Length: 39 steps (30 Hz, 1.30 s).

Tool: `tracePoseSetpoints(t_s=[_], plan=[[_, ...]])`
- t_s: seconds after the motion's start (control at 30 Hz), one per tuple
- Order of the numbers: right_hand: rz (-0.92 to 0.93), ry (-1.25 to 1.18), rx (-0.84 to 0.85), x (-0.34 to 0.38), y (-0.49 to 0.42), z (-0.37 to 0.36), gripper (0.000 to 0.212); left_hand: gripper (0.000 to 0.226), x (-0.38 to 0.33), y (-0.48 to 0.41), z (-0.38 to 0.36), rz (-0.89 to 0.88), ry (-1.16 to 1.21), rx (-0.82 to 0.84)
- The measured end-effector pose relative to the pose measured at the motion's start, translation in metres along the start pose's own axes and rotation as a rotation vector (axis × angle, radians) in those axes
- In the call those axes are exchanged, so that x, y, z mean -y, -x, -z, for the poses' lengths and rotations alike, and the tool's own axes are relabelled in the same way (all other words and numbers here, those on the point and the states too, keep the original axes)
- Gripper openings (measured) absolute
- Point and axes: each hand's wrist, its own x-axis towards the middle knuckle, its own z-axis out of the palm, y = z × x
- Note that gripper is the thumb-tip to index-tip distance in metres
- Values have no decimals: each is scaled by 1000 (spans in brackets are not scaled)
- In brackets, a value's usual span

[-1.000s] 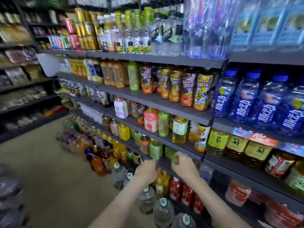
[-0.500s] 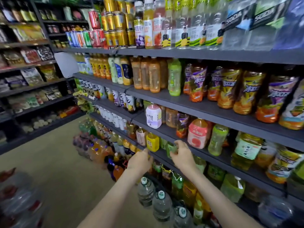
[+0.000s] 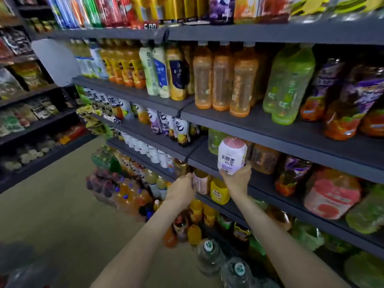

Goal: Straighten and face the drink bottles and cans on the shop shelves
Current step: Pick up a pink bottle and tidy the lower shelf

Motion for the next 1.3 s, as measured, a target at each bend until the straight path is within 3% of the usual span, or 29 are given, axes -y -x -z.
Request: tracePoseSetpoints(t_s=[0.13,0.33,0.6,0.67,0.77,0.9,1.0,1.13,1.3], plan=[[-14,35,-239,18,-27,-54,114,28,21,-66,7,-110,36,44],[-98,189,-575,30,-51,-104,124,41,37,-132,21,-259,-27,207],[-103,343,-901,20,-94,-125,102,37,51,-177,11,-366,49,175],[-94,361,-916,18,-96,-126,101,35,53,-181,3,-378,110,157],[-96,332,-757,15,-79,-119,104,35,53,-173,-8,-407,166,147],[25,-44,-715,7,-30,-106,90,38,56,-152,-27,-471,203,158],[6,-157,-716,-2,4,-96,80,37,62,-133,-44,-498,208,175],[-106,-208,-713,-27,43,-80,96,32,69,-108,-63,-513,186,230],[-173,-232,-682,-69,74,-59,99,28,74,-89,-94,-493,96,265]])
